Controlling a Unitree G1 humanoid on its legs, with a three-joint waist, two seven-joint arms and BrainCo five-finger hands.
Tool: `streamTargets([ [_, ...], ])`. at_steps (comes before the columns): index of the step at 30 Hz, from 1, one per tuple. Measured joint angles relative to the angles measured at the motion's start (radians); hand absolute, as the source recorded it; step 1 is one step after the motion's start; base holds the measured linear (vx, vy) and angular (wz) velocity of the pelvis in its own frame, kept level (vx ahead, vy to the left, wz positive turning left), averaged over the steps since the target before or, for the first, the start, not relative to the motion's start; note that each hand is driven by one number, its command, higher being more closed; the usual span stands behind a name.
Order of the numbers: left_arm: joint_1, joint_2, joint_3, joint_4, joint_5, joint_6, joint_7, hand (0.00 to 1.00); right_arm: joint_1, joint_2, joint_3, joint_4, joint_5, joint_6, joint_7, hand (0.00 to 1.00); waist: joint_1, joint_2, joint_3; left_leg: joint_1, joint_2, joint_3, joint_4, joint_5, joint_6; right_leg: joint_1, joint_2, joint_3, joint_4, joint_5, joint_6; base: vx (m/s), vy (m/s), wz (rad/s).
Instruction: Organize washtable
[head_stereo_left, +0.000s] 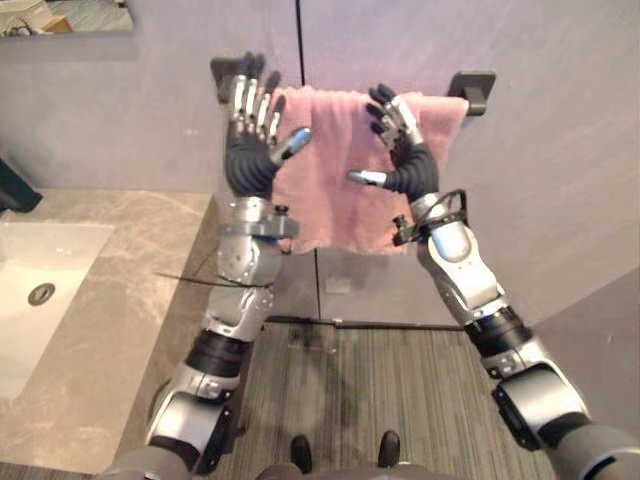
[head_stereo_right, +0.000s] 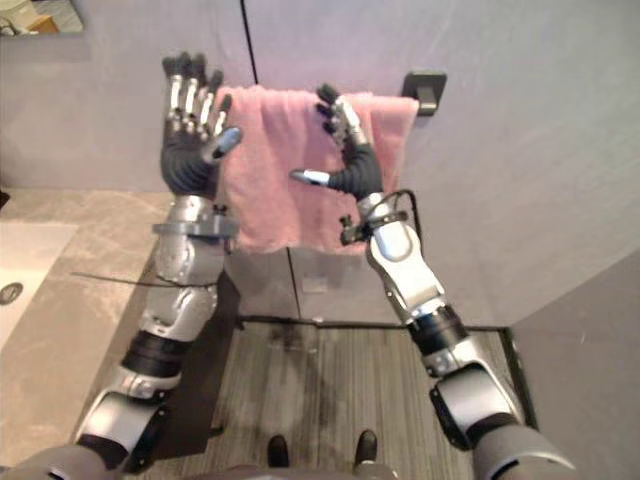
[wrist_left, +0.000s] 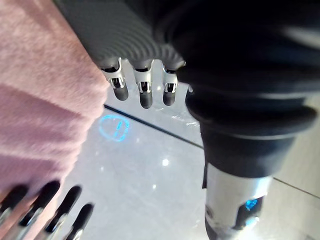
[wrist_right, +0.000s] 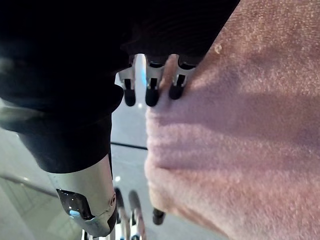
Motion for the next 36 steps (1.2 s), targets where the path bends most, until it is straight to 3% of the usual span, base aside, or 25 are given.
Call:
streamTargets([
  [8,-0.139,0.005,-0.071,0.124,-0.079,0.021,-0.038,0.00,-0.075,-0.033,0.044,0.094,-0.001,0.027,0.011,0.00,-0.001,-0.004,0.063,-0.033,0.001,0.009,0.000,0.004,0.003,-0.038,0.001,0.011,0.001,0.016,-0.006,-0.02,-0.001,-0.03],
  [24,-0.223,0.024,-0.108,0.255,-0.100,0.020,-0.083,0.00,-0.116,-0.011,0.041,0.208,-0.080,0.036,0.009,0.00,-0.002,-0.019,0.098,-0.032,-0.001,0.022,0.000,0.007,0.004,-0.045,0.000,0.026,0.005,0.018,-0.008,0.01,0.001,-0.02],
  [36,-0.221,0.034,-0.064,0.365,-0.050,0.069,-0.078,0.00,-0.095,0.006,-0.087,0.221,-0.120,0.047,0.006,0.00,-0.007,-0.018,0.114,-0.025,-0.001,0.022,0.000,0.007,0.004,-0.043,0.001,0.030,0.009,0.018,-0.008,0.00,0.000,-0.01],
])
